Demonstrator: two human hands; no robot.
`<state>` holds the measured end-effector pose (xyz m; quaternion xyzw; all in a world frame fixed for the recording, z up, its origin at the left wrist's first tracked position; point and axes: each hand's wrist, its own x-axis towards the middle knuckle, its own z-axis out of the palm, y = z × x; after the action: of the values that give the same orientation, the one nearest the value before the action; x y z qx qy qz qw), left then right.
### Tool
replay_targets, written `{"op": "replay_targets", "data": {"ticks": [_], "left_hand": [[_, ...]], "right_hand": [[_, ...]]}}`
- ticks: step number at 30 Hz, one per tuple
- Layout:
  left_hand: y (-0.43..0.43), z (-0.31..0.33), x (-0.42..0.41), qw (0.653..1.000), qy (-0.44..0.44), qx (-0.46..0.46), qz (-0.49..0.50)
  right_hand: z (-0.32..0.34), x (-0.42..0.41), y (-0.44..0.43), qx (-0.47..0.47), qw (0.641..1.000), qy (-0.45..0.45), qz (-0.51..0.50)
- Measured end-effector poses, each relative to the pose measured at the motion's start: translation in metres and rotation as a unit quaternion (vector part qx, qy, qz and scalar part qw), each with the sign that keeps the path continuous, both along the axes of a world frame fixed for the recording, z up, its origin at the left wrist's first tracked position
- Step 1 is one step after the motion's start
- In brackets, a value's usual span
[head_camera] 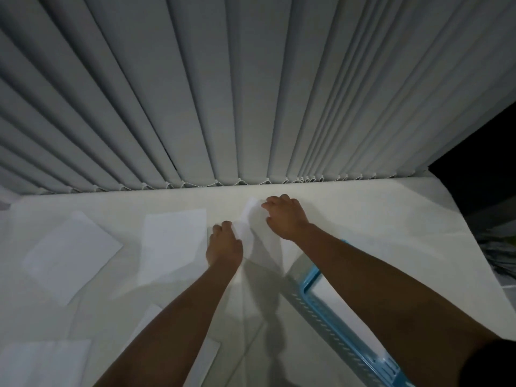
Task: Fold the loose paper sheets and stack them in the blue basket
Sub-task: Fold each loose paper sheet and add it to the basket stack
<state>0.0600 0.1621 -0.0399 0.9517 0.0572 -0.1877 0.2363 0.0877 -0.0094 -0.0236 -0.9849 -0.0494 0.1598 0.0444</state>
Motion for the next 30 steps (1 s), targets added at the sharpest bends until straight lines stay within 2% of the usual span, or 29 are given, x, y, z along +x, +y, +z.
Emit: {"op": "replay_targets", "data": {"ticks": [5, 8, 11, 14, 18, 22, 26, 30], "left_hand": [[0.004, -0.006, 0.013, 0.997, 0.016, -0.059, 0.054], [0.006, -0.007, 0.016, 0.998, 0.016, -0.052, 0.021], [0.008, -0.001, 0.016, 0.999, -0.024, -0.026, -0.018], [0.011, 0.008, 0.019, 0.997, -0.071, -0.016, -0.028], [0.012, 0.013, 0.018, 0.993, -0.055, -0.098, -0.045], [0.004, 0.014, 0.003, 0.984, -0.047, -0.131, -0.111], [-0.001, 0.011, -0.011, 0.975, -0.048, -0.164, -0.139], [-0.005, 0.010, -0.021, 0.971, 0.002, -0.198, -0.136]], "right_hand": [[-0.013, 0.020, 0.015, 0.008, 0.999, 0.009, 0.048], [-0.017, 0.023, 0.022, 0.009, 0.997, 0.008, 0.078], [-0.016, 0.026, 0.022, 0.008, 0.996, -0.002, 0.091], [-0.011, 0.028, 0.015, 0.004, 0.994, -0.060, 0.088], [0.000, 0.023, -0.004, 0.022, 0.989, -0.129, 0.074], [0.008, 0.004, -0.021, 0.014, 0.994, -0.089, 0.068], [0.009, -0.023, -0.038, 0.012, 0.994, -0.082, 0.067], [0.002, -0.043, -0.052, 0.013, 0.996, -0.075, 0.053]]}}
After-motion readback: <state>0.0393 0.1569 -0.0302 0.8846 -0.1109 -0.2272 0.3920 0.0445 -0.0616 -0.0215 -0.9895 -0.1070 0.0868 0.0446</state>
